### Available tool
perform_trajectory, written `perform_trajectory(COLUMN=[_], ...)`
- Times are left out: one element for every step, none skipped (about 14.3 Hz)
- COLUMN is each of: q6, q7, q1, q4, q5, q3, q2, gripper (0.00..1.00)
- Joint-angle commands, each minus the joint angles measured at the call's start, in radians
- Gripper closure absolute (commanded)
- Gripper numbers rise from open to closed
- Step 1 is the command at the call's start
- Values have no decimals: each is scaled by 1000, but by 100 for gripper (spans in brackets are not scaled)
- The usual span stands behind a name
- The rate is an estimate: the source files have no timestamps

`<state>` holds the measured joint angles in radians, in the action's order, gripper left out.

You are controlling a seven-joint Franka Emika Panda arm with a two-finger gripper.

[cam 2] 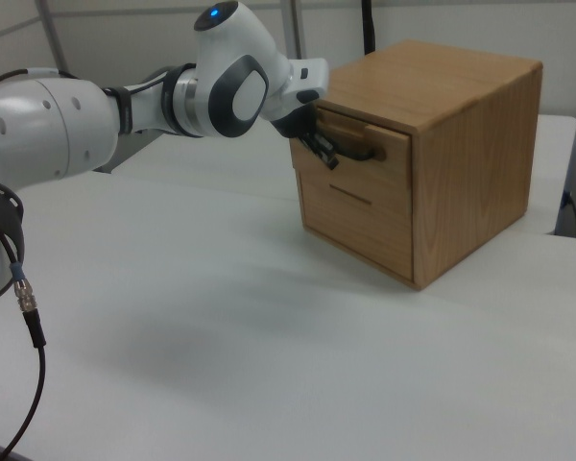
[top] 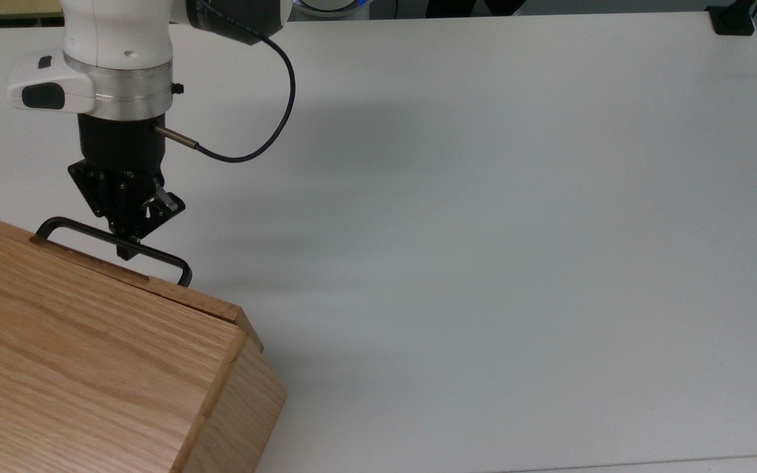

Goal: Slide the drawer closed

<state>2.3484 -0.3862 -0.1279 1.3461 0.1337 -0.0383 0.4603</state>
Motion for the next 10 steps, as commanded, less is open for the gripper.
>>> perform_trajectory(q6=[45,45,45,42,34,29,0,-56,-123,-205], q7=[6,6,6,7,10,13,20,29,36,36], q1=[-7,-7,-7,-7,-7,-10,-10,-10,-9,-7], q4=[-31,-31,-31,-27,-24,-21,11,33,39,38], q5=[14,14,14,14,15,15,14,14,12,7], q3=[-14,-14,-14,-14,-14,-12,-12,-6,1,11], q2=[18,18,18,12,3,-17,-47,-80,-106,-127], gripper=[100,100,100,100,99,99,99,99,99,99])
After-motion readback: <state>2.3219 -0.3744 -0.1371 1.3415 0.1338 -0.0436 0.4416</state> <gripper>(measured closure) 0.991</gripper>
